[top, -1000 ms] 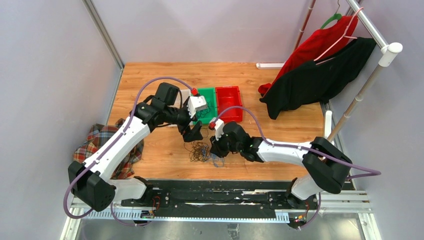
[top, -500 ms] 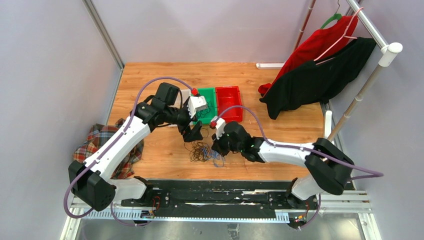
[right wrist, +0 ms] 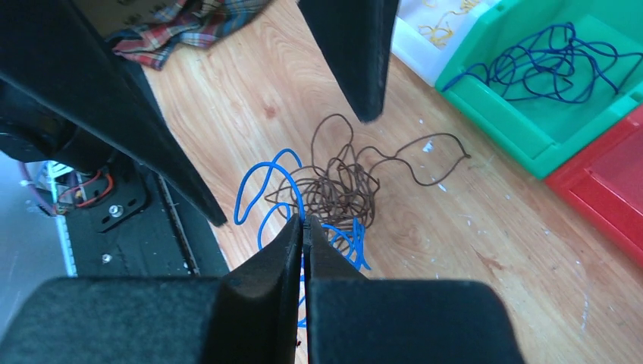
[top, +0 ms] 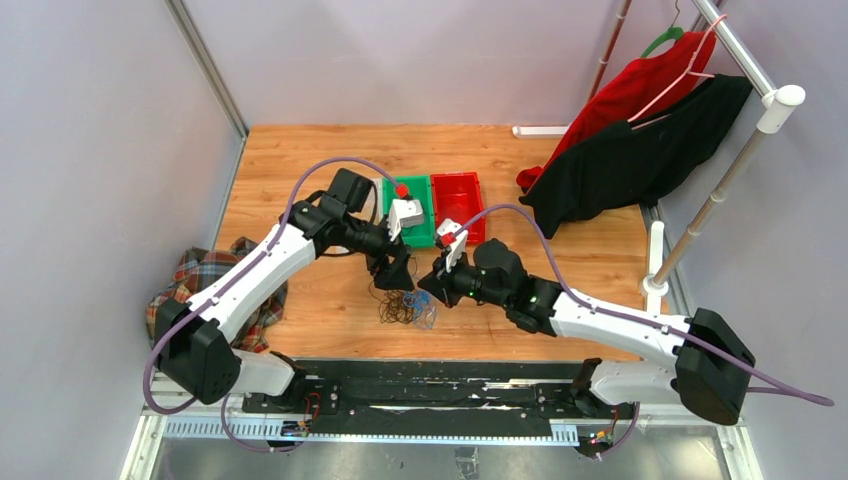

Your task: Untangle the cables

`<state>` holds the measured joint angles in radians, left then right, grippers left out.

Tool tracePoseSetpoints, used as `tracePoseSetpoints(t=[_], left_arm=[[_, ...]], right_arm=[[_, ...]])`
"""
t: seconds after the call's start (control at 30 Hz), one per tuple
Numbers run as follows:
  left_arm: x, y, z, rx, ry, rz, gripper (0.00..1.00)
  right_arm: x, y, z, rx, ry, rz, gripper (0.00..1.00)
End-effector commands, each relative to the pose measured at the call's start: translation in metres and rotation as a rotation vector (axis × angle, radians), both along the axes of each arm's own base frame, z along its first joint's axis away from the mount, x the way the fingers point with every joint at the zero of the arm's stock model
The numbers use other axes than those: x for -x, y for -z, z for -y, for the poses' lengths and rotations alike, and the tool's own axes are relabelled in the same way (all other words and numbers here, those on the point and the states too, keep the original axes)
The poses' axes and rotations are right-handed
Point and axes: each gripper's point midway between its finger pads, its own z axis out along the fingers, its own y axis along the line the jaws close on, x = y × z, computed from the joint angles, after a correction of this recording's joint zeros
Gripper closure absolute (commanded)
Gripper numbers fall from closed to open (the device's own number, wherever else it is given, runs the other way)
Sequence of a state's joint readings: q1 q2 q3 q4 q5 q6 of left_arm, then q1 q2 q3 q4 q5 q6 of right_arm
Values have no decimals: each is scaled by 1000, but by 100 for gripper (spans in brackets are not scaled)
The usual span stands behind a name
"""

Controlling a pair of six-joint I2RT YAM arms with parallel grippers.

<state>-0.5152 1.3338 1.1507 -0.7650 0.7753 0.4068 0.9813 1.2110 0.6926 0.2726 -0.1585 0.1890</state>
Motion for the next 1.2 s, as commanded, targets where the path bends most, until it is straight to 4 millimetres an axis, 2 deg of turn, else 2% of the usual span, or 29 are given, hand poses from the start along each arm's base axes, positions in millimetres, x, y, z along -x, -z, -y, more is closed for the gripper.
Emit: tracePoseSetpoints(t=[0.0,0.13,0.27,0.3,0.5,0.57,0.7,0.8,0.93,1.03,1.17], left_arm=[[16,-9,12,60,74,-34,16],[20,-4,10,54,97,-10,25],[23,-4,7,49,109,3,46],[23,-5,7,52,108,5,49],[21,-18,7,59,85,26,98],[19,-24,7,62,66,28,99],[20,-43,9,91,26,16,99],[27,-56,9,117,21,-1,99],[37,-73,9,147,43,-24,99],[43,-91,8,167,54,-11,99],[45,-121,4,193,45,51,99]], right_arm=[[12,-21,-7,-81,-34,4,99],[17,-34,-11,-111,-62,7,99],[19,-38,-10,-121,-66,6,99],[20,-38,-10,-123,-67,3,99],[19,-40,-8,-137,-49,2,99],[17,-43,-8,-145,-36,7,95],[6,-40,-10,-141,17,15,70],[-6,-38,-15,-132,66,34,64],[-16,-37,-22,-139,97,49,64],[-19,-27,-23,-138,115,34,68],[-19,-1,-14,-118,160,2,72]])
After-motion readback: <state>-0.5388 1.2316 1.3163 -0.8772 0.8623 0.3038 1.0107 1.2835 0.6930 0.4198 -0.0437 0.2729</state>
